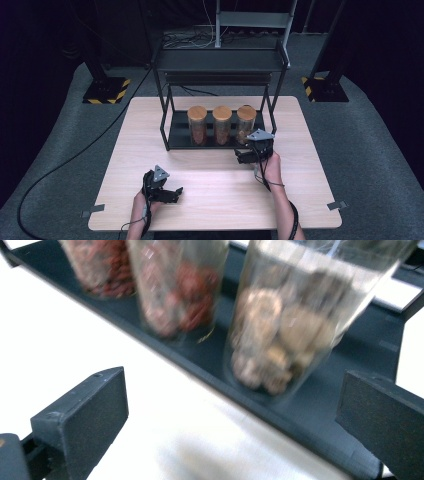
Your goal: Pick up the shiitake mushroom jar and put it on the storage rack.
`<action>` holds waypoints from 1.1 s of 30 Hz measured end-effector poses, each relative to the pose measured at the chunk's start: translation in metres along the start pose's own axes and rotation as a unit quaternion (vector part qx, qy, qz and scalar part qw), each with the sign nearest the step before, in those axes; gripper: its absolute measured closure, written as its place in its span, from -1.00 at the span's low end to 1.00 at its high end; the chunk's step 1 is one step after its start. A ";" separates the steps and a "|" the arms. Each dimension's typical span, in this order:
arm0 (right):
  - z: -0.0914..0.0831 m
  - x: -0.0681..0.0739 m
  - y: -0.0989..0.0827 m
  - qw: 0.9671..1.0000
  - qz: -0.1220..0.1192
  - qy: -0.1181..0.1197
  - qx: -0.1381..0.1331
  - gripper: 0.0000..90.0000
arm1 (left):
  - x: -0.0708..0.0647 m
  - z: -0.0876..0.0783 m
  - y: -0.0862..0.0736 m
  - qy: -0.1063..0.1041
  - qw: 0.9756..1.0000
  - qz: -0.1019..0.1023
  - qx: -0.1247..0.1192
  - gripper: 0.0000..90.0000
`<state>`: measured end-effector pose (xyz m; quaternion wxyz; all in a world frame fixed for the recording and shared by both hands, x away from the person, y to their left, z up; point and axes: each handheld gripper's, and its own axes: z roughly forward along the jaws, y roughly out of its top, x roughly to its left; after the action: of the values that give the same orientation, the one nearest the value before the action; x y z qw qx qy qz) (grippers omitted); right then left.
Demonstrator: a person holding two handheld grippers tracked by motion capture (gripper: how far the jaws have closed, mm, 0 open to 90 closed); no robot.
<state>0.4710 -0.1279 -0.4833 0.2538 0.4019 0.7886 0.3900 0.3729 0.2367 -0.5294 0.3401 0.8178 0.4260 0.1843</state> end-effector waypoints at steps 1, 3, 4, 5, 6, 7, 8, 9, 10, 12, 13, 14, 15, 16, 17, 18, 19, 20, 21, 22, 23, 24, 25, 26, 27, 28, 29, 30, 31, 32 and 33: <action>-0.002 0.001 -0.004 1.000 0.002 0.004 0.001 -1.00 | 0.000 0.000 0.000 0.000 1.000 0.000 0.000 -0.95; -0.007 0.004 -0.012 1.000 0.004 0.008 0.003 -1.00 | 0.000 0.000 0.000 0.000 1.000 0.000 0.000 -0.95; -0.010 0.005 -0.016 1.000 0.004 0.010 0.003 -1.00 | 0.000 0.000 0.000 0.000 1.000 -0.001 0.000 -0.95; -0.013 0.006 -0.020 1.000 0.006 0.011 0.002 -1.00 | 0.000 0.000 0.000 0.000 1.000 -0.001 0.000 -0.95; -0.016 0.007 -0.024 1.000 0.005 0.014 0.004 -1.00 | 0.000 0.000 0.000 0.000 1.000 -0.001 0.000 -0.95; -0.018 0.008 -0.028 1.000 0.006 0.016 0.006 -1.00 | 0.000 0.000 0.000 -0.001 1.000 -0.002 0.000 -0.95; -0.020 0.009 -0.033 1.000 0.009 0.019 0.005 -1.00 | 0.000 0.000 0.000 0.000 1.000 -0.002 0.000 -0.95; -0.022 0.009 -0.037 1.000 0.010 0.022 0.007 -1.00 | 0.000 0.000 0.000 0.000 1.000 -0.002 0.000 -0.95; -0.024 0.008 -0.042 1.000 0.012 0.023 0.010 -1.00 | 0.000 0.000 0.000 0.000 1.000 -0.002 0.000 -0.95; -0.028 0.008 -0.050 1.000 0.013 0.017 0.010 -1.00 | 0.000 0.000 0.000 0.000 1.000 -0.002 0.000 -0.95; -0.030 0.007 -0.054 1.000 0.016 0.019 0.010 -1.00 | 0.000 0.000 0.000 0.001 1.000 -0.001 0.000 -0.95; -0.032 0.007 -0.057 1.000 0.020 0.019 0.011 -1.00 | 0.000 0.000 0.000 0.001 1.000 -0.002 0.000 -0.95; -0.034 0.006 -0.060 1.000 0.021 0.018 0.013 -1.00 | 0.000 0.000 0.000 0.000 1.000 -0.002 0.000 -0.95; -0.035 0.006 -0.063 0.999 0.022 0.018 0.015 -1.00 | 0.000 0.000 0.000 0.000 1.000 -0.002 0.000 -0.95; -0.036 0.005 -0.066 0.999 0.024 0.019 0.018 -1.00 | 0.000 0.000 0.000 0.000 1.000 -0.002 0.000 -0.95; -0.038 0.005 -0.070 0.999 0.027 0.020 0.020 -1.00 | 0.000 0.000 0.000 0.000 1.000 -0.002 0.000 -0.95; -0.039 0.004 -0.073 0.999 0.027 0.020 0.022 -1.00 | 0.000 0.000 0.000 0.000 1.000 -0.002 0.001 -0.95; -0.040 0.003 -0.076 0.999 0.027 0.019 0.024 -1.00 | 0.000 0.000 0.000 0.000 1.000 -0.002 0.000 -0.95; -0.042 0.002 -0.078 0.999 0.026 0.019 0.031 -1.00 | 0.000 0.000 0.000 0.000 1.000 -0.002 0.001 -0.95; -0.044 0.002 -0.080 0.999 0.021 0.013 0.035 -1.00 | 0.000 0.000 0.000 0.000 1.000 -0.003 0.001 -0.95; -0.047 0.000 -0.081 0.999 0.018 0.009 0.037 -1.00 | 0.000 0.000 0.000 0.000 1.000 -0.003 0.001 -0.95; -0.049 -0.002 -0.084 0.999 0.020 0.008 0.039 -1.00 | 0.000 0.000 0.000 0.000 1.000 -0.003 0.001 -0.95; -0.051 -0.004 -0.086 0.999 0.026 0.009 0.041 -1.00 | 0.000 0.000 0.000 0.000 1.000 -0.003 0.001 -0.95; -0.054 -0.007 -0.089 0.999 0.030 0.010 0.043 -1.00 | 0.000 0.000 0.000 0.000 1.000 -0.003 0.001 -0.95; -0.056 -0.009 -0.092 0.998 0.035 0.013 0.044 -1.00 | 0.000 0.000 0.000 0.000 1.000 -0.004 0.001 -0.95; -0.058 -0.011 -0.094 0.998 0.039 0.015 0.045 -1.00 | 0.000 0.000 0.000 0.000 1.000 -0.004 0.001 -0.95; -0.061 -0.012 -0.096 0.998 0.041 0.014 0.043 -1.00 | 0.000 0.000 0.000 0.000 1.000 -0.004 0.001 -0.95; -0.064 -0.013 -0.098 0.998 0.042 0.012 0.039 -1.00 | 0.000 0.000 0.000 0.000 1.000 -0.004 0.001 -0.95; -0.066 -0.014 -0.100 0.998 0.047 0.013 0.037 -1.00 | 0.000 0.000 0.000 0.000 1.000 -0.004 0.001 -0.95; -0.068 -0.015 -0.101 0.998 0.050 0.014 0.035 -1.00 | 0.000 0.000 0.000 0.000 1.000 -0.004 0.001 -0.95; -0.069 -0.016 -0.102 0.998 0.054 0.015 0.033 -1.00 | 0.000 0.000 0.000 0.000 1.000 -0.003 0.001 -0.95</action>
<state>0.3857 -0.2073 -0.5259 0.2072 0.4467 0.7817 0.3827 0.3729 0.2367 -0.5295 0.3401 0.8165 0.4290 0.1832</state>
